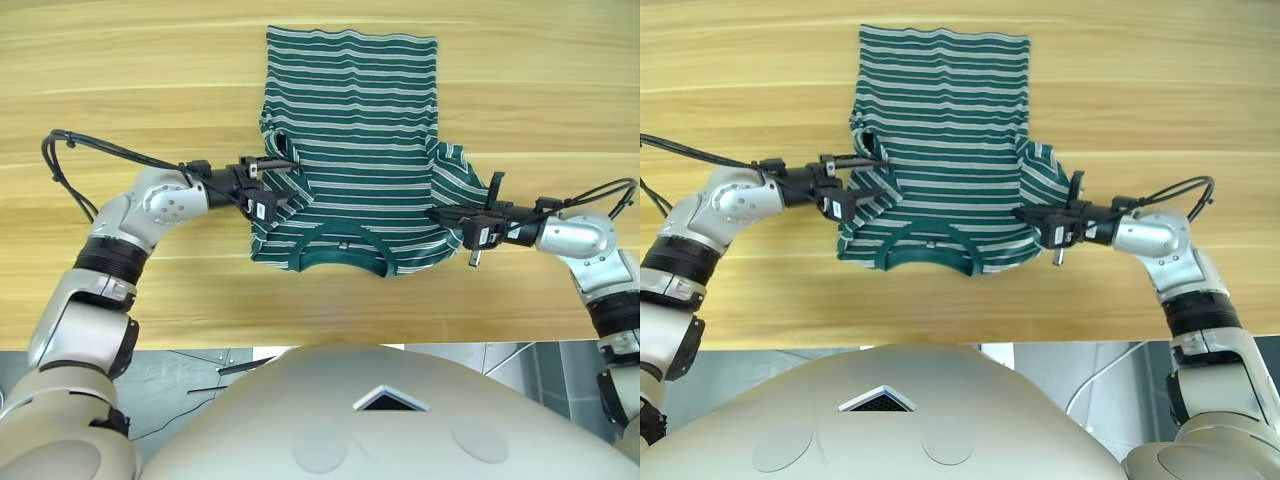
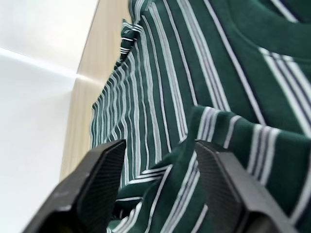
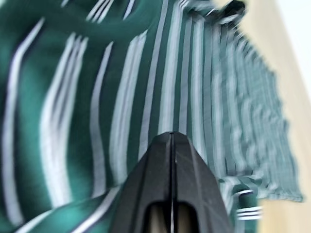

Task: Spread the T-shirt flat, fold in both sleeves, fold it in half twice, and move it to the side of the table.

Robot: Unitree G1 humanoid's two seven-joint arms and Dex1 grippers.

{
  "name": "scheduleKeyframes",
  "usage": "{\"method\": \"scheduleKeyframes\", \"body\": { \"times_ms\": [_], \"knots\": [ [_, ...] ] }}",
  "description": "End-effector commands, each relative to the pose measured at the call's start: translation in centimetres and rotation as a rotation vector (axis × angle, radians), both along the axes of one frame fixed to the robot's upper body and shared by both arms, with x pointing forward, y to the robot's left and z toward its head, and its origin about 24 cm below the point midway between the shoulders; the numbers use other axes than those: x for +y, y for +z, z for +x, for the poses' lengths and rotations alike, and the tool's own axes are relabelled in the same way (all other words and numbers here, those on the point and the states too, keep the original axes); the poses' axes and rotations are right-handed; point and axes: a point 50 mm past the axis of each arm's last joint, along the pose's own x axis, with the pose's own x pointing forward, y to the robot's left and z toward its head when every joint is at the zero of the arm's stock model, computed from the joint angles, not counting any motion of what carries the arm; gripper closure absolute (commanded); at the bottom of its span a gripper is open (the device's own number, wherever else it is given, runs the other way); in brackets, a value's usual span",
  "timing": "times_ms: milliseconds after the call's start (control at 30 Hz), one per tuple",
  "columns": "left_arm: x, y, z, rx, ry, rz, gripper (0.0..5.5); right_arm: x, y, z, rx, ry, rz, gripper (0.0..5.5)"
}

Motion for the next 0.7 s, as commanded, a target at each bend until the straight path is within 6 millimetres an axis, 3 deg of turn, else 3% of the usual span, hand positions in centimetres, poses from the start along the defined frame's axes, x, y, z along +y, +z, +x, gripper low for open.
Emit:
{"method": "scheduleKeyframes", "body": {
  "times_ms": [33, 133, 267, 533, 700],
  "knots": [
    [0.5, 1.1, 0.8, -0.027, 0.032, -0.041, 2.25, -1.5, 5.3, 0.8, -0.157, -0.069, 0.162, 5.13],
    [1.1, 1.3, 1.1, -0.038, 0.066, -0.053, 1.79, -3.8, 7.0, 1.7, -0.238, -0.195, 0.108, 4.60],
    [1.4, 1.2, 1.3, -0.041, 0.089, -0.056, 1.28, -7.8, 7.1, 1.7, -0.293, -0.368, -0.119, 4.01],
    [2.0, 0.8, 1.4, -0.046, 0.119, -0.057, 0.13, -8.0, 4.8, -0.1, -0.208, -0.329, -0.269, 3.97],
    [1.9, 0.8, 1.4, -0.054, 0.119, -0.059, 0.13, -7.4, 2.6, -0.3, -0.131, -0.307, -0.311, 3.97]
  ]
}}
